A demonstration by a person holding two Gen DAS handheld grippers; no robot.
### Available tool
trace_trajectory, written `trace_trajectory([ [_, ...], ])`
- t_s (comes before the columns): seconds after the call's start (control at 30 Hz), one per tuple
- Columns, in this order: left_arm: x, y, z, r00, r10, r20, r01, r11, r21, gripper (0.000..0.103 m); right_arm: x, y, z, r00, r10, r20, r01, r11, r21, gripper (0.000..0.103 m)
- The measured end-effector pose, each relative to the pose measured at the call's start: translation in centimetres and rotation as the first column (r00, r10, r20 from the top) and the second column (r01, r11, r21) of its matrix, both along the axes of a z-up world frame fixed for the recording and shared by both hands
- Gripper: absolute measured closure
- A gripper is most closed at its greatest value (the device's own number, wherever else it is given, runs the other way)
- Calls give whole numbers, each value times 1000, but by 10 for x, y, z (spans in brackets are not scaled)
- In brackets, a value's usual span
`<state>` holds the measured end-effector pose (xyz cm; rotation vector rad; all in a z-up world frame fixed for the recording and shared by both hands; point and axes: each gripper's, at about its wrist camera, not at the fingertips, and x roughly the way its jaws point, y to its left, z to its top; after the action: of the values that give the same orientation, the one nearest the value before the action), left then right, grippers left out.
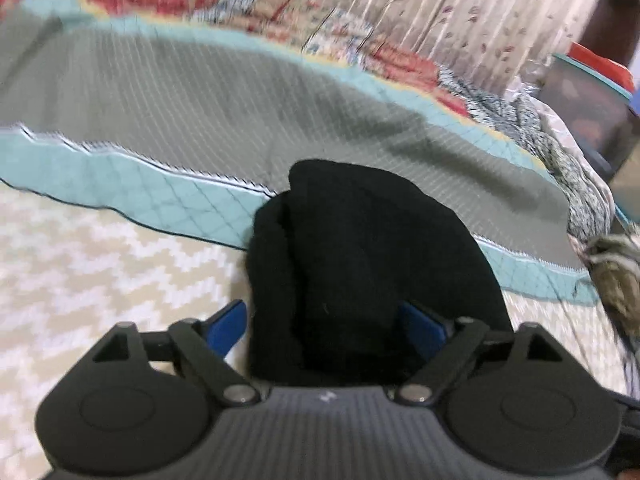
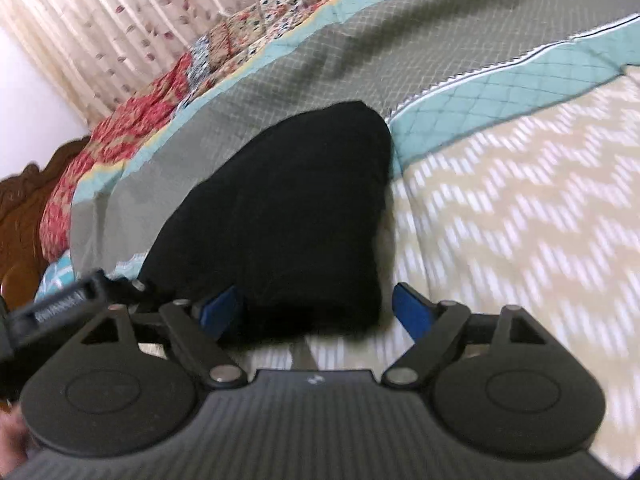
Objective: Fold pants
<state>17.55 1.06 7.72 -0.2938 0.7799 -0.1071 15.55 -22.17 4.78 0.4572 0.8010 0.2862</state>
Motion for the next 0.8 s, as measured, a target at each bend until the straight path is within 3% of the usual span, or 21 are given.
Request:
trace_trajectory([
  [0.27,-105,4,23,999,-30,13,29,995,91,0,-88,24,7,998,55,42,-50,992,-114,16],
  [0.47,-167,16,35,999,-19,27,15,993,118,0,-129,37,0,992,119,-52,-122,991,-62,16],
  [0.67,-203,20,44,997,11,78,-21,991,133,0,-150,60,1,976,194,-102,-200,978,-55,16],
  [0.8,-215,17,49,997,1,83,-16,984,179,0,-160,74,12,966,246,-73,-252,964,-84,16],
])
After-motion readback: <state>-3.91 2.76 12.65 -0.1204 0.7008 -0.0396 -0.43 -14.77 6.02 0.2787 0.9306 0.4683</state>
